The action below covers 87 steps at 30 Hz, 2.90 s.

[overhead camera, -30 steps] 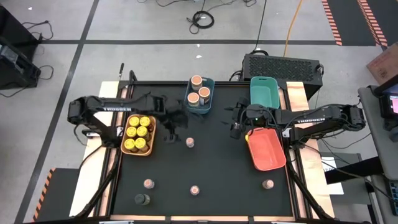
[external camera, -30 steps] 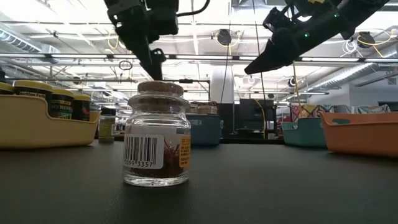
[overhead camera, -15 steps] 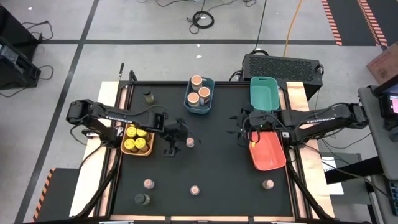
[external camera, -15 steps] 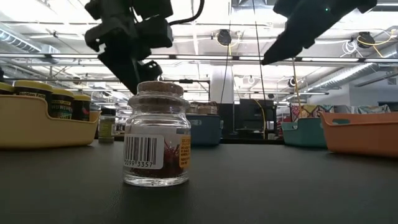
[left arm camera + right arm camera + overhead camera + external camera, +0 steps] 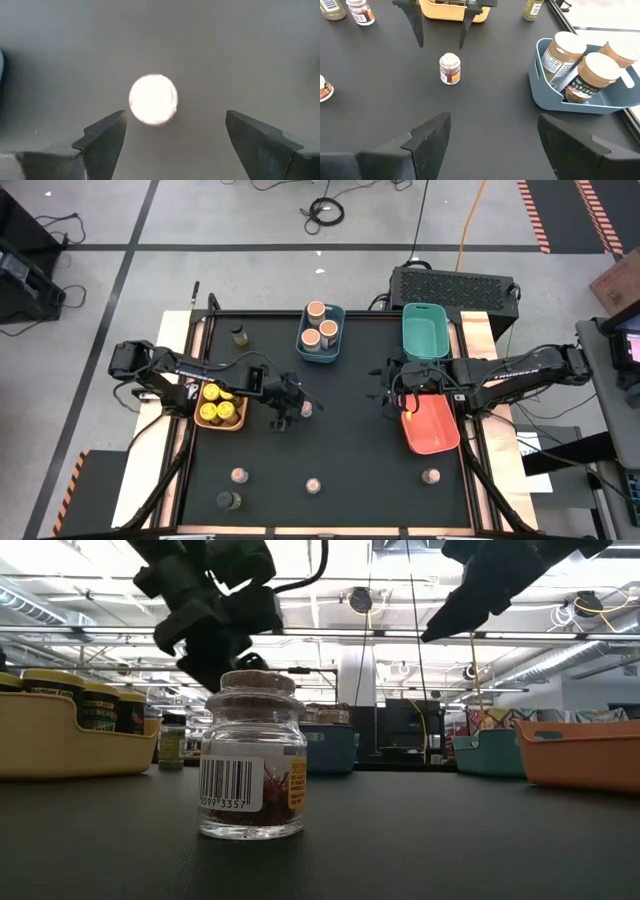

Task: Sort spices by type
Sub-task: Put the small brown seasoning bottle into the orange bin

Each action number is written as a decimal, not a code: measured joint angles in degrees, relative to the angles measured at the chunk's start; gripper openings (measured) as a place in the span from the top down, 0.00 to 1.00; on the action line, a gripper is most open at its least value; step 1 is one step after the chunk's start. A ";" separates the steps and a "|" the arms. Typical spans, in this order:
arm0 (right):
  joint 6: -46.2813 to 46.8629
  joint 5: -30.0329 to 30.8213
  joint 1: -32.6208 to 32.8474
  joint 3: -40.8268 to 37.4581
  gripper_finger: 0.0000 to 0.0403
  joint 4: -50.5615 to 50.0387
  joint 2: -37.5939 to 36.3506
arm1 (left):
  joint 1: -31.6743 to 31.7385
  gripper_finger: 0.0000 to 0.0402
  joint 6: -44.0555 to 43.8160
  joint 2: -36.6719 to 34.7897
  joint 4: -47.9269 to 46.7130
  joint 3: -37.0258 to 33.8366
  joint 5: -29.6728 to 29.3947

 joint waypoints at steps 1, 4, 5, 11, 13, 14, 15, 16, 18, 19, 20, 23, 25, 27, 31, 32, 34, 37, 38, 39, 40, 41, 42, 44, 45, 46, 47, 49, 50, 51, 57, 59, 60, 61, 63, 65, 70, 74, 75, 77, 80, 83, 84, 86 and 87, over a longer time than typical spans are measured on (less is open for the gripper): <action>-0.28 0.02 0.00 0.00 0.27 0.08 0.00 | 0.00 0.16 -0.01 0.11 1.35 -0.21 0.00; -0.73 0.01 0.00 0.00 0.27 0.23 0.00 | 0.00 0.16 0.00 0.11 4.18 -1.31 0.00; -0.74 0.00 0.00 0.00 0.27 0.35 0.00 | 0.00 0.16 0.00 0.12 5.22 -1.71 0.02; -0.93 0.00 0.00 0.00 0.27 0.46 0.00 | 0.00 0.16 0.04 0.19 7.33 -2.66 0.01; -1.05 0.00 0.00 0.00 0.27 0.46 0.00 | 0.00 0.16 0.07 1.21 8.93 -2.72 0.00; -1.12 0.00 0.00 0.00 0.27 0.47 0.02 | 0.02 0.16 0.23 1.78 9.31 -2.72 0.01; -1.19 0.00 0.00 0.00 0.27 0.53 0.02 | 0.11 0.16 0.48 2.56 9.64 -2.77 0.02; -1.37 0.00 0.00 0.00 0.27 0.65 0.02 | 0.11 0.16 0.58 3.49 10.92 -2.77 0.02; -1.37 -0.02 0.00 -0.02 0.27 0.90 0.02 | 0.11 0.16 1.42 5.48 12.74 -2.77 0.09; -1.37 -0.02 0.00 -0.02 0.27 1.02 0.02 | 0.11 0.16 1.53 6.36 13.26 -2.77 0.54; -1.37 -0.02 0.00 -0.02 0.27 1.18 0.02 | 0.13 0.16 1.54 7.15 14.43 -2.77 1.33; -1.42 -0.02 0.00 -0.02 0.27 1.29 0.02 | 0.11 0.16 1.55 8.33 15.65 -2.77 1.99; -1.85 -0.05 0.00 -0.02 0.27 1.31 0.02 | 0.15 0.16 1.55 8.54 15.90 -2.77 1.97; -2.00 -0.04 -0.02 -0.02 0.27 1.37 0.02 | 0.41 0.16 1.55 8.54 15.77 -2.77 1.92; -2.06 -0.04 -0.07 -0.02 0.27 1.38 0.02 | 1.22 0.16 1.57 8.54 15.70 -2.77 1.74; -2.09 -0.02 -0.07 -0.02 0.27 1.38 0.02 | 1.40 0.16 1.60 8.54 15.72 -2.77 1.71; -2.18 -0.02 -0.07 -0.02 0.27 1.38 0.02 | 1.78 0.17 1.62 8.54 15.69 -2.77 1.68; -2.22 -0.04 -0.07 -0.02 0.27 1.38 0.02 | 2.21 0.23 1.62 8.54 15.68 -2.77 1.62; -2.27 -0.04 -0.07 -0.02 0.27 1.38 0.02 | 2.34 0.25 1.62 8.54 15.66 -2.77 1.57; -2.37 -0.05 -0.07 -0.02 0.27 1.38 0.02 | 2.38 0.28 1.62 8.54 15.51 -2.74 1.55; -2.43 -0.03 -0.07 -0.02 0.27 1.38 0.02 | 2.38 0.30 1.63 8.54 15.28 -2.74 1.53; -2.44 -0.05 -0.07 -0.02 0.27 1.38 0.02 | 2.38 0.33 1.64 8.54 15.03 -2.74 1.53; -2.44 -0.05 -0.07 -0.02 0.27 1.38 0.02 | 2.38 0.36 1.71 8.54 14.80 -2.74 1.53; -2.44 -0.05 -0.07 -0.02 0.27 1.38 0.02 | 2.38 0.43 2.01 8.54 14.34 -2.74 1.51; -2.44 -0.05 -0.07 -0.04 0.27 1.36 0.02 | 2.41 0.46 2.08 8.54 14.08 -2.72 1.51; -2.44 -0.05 -0.07 -0.04 0.27 1.34 0.02 | 2.40 0.49 2.10 8.54 13.97 -2.72 1.51; -2.44 -0.05 -0.07 -0.04 0.27 1.31 0.02 | 2.40 0.52 2.12 8.54 14.00 -2.70 1.51; -2.44 -0.05 -0.07 -0.04 0.27 1.31 0.02 | 2.41 0.56 2.12 8.52 14.03 -2.66 1.67; -2.44 -0.06 -0.07 -0.04 0.27 1.31 0.02 | 2.43 0.56 2.12 8.52 14.06 -2.66 1.83; -2.44 -0.07 -0.07 -0.04 0.27 1.29 0.02 | 2.41 0.56 2.12 8.52 14.12 -2.66 2.01; -2.11 -0.52 -0.07 -0.04 0.30 0.65 0.02 | 2.40 0.56 2.19 8.54 13.40 -1.61 2.63; -0.97 -0.58 -0.07 -0.07 0.33 -0.17 0.02 | 2.40 0.56 3.27 8.13 11.77 -0.37 2.67; 0.00 -0.62 -0.07 -0.07 0.36 -0.96 0.02 | 2.39 0.56 3.63 7.82 10.63 0.34 2.71; 1.02 -0.64 -0.07 -0.07 0.39 -1.95 0.02 | 2.38 0.56 4.03 7.37 9.44 1.10 2.73; 3.36 -1.36 0.08 -0.07 0.48 -4.30 0.02 | 2.38 0.56 4.73 6.28 7.19 2.65 2.79; 5.75 -3.54 0.11 -0.08 0.59 -7.41 -0.16 | 2.38 0.56 5.04 5.28 6.10 4.23 2.84; 11.46 -8.98 0.11 -0.13 0.93 -15.38 -1.92 | 2.39 0.56 6.45 3.80 5.93 8.11 2.84; 16.33 -9.90 0.11 -0.13 0.97 -21.79 -4.37 | 3.00 0.56 6.49 4.33 9.30 11.38 2.82; 18.01 -9.82 0.11 -0.13 0.97 -23.72 -5.05 | 3.16 0.56 6.50 4.43 10.94 11.89 2.83; 21.41 -9.85 0.11 -0.13 0.99 -28.34 -6.34 | 3.19 0.56 6.51 4.45 13.61 12.16 3.14; 24.91 -9.96 0.11 -0.22 0.99 -33.14 -7.46 | 3.15 0.56 7.10 5.12 18.05 12.30 4.67; 22.91 -11.74 -0.30 -2.13 1.00 -28.05 -7.07 | 3.12 0.56 8.03 5.13 19.48 12.25 5.28; 21.91 -13.25 -0.68 -2.81 1.00 -26.00 -6.27 | 3.23 0.56 8.04 5.13 19.53 12.25 5.27; 21.34 -14.10 -1.09 -3.70 1.00 -24.23 -4.76 | 3.49 0.56 7.93 5.14 19.71 12.25 5.25; 21.29 -13.95 -1.28 -4.17 1.00 -24.29 -3.87 | 3.55 0.56 7.72 5.15 20.02 12.25 5.25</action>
